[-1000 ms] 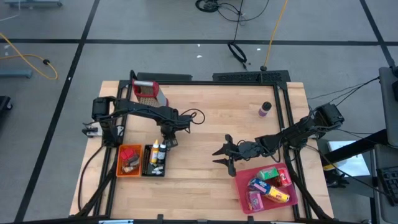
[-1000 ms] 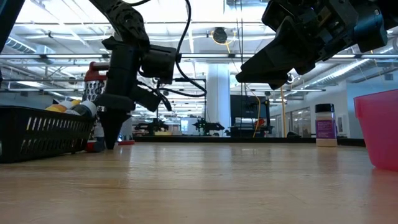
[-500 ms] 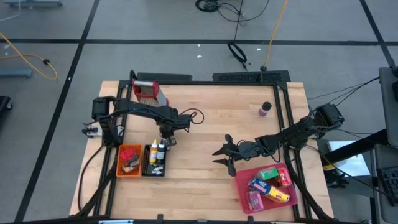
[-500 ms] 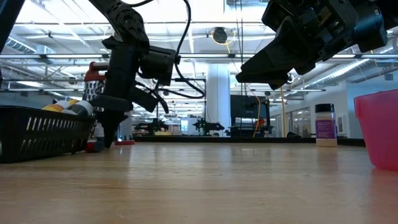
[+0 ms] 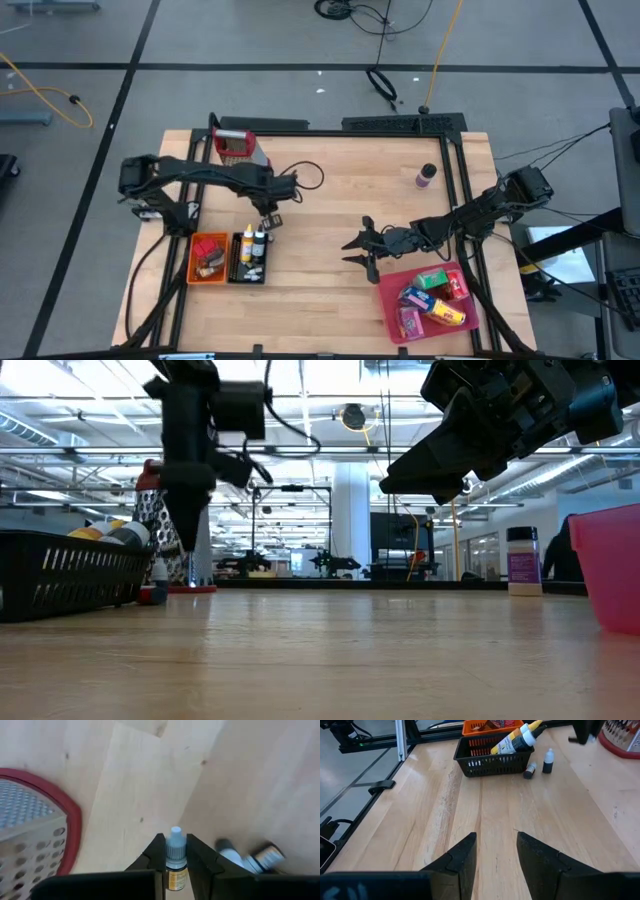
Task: Pick & Place Kitchen Items
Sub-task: Put the yellow and brown food coloring bottle into the black bin
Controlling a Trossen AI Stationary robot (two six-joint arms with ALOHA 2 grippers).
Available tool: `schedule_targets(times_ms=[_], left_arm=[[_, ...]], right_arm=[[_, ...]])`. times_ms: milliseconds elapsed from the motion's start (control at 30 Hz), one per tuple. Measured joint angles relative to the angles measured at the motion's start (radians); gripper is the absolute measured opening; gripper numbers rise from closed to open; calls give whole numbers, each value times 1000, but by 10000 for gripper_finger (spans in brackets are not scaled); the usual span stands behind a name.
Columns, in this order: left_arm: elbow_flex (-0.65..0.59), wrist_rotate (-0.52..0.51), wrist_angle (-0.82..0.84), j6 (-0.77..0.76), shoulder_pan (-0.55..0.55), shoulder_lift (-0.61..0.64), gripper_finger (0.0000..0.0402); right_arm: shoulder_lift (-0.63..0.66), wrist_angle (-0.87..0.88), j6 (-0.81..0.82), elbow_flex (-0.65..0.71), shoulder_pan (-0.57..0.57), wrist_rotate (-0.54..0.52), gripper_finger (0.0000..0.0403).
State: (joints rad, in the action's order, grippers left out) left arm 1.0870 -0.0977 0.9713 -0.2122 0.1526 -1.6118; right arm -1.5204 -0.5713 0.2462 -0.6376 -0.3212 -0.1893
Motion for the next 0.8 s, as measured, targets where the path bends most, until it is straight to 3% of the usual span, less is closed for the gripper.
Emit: schedule_targets(times_ms=[200, 433, 800], left_arm=[[0, 45, 50, -83, -33, 140, 35], [1, 105, 100, -280, -119, 266, 48], [1, 126, 104, -459, -323, 293, 50]], right_arm=[[0, 0, 0, 0, 0, 0, 132], [0, 4, -1, 0, 1, -24, 132], [0, 15, -1, 0, 1, -23, 132]])
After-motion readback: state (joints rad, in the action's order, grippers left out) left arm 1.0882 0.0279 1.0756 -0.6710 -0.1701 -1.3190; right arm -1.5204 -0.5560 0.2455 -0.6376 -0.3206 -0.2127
